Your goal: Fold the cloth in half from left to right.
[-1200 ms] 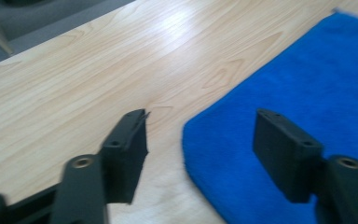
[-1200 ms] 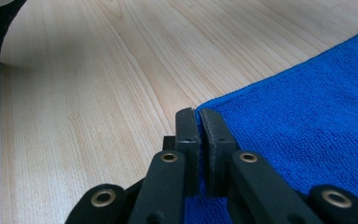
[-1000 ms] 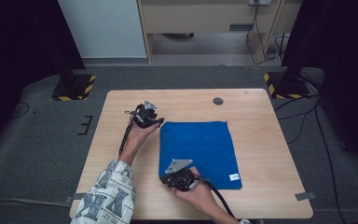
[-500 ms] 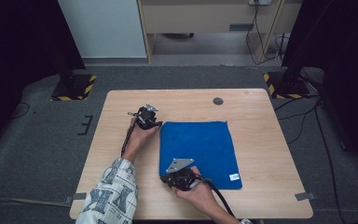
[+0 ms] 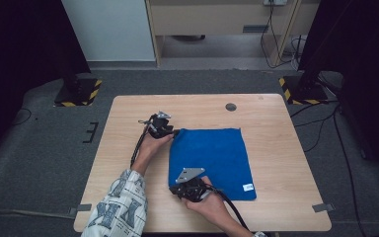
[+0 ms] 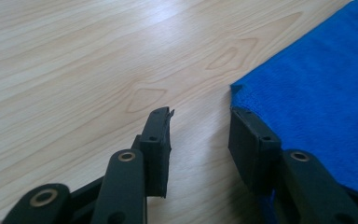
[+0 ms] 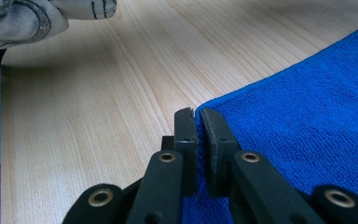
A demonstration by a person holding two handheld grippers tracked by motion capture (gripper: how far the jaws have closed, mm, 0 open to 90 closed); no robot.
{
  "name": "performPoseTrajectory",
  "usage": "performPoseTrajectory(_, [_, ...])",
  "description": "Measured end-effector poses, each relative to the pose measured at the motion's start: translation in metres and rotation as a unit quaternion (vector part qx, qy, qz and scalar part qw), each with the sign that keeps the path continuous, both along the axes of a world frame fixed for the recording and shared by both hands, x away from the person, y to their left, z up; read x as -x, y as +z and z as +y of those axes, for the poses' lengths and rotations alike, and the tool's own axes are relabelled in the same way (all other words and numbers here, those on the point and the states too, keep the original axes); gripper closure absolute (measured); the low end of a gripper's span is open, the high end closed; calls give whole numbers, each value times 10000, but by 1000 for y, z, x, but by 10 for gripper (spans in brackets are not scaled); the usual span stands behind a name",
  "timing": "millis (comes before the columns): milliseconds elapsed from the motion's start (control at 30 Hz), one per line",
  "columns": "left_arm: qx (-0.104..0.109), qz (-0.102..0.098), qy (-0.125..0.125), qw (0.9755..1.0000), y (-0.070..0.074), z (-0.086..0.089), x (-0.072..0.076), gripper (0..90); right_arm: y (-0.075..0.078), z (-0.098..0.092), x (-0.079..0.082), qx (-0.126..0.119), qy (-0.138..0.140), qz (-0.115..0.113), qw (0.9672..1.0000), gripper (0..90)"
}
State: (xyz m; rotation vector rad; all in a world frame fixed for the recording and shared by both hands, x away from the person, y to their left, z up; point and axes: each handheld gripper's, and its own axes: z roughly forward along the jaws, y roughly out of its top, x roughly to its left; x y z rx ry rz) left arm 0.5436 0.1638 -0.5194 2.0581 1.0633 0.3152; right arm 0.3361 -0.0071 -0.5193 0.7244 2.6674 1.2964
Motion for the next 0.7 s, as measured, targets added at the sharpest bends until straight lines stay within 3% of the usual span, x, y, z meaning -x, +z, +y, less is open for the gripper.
performPoseTrajectory(233, [171,78,-206,9996,1,-12,6,587,-1,0,0,23,9,21,10000,851])
performPoseTrajectory(467, [50,-46,-459,9989,7,-28,14,585,-2,1,0,65,20,42,10000,845])
performPoseTrajectory(533, [104,-104,-548,9984,11,-32,18,586,-3,1,0,74,23,50,10000,844])
performPoseTrajectory(700, [-122,-243,-659,9975,15,-42,24,565,-3,1,0,91,35,49,9999,841])
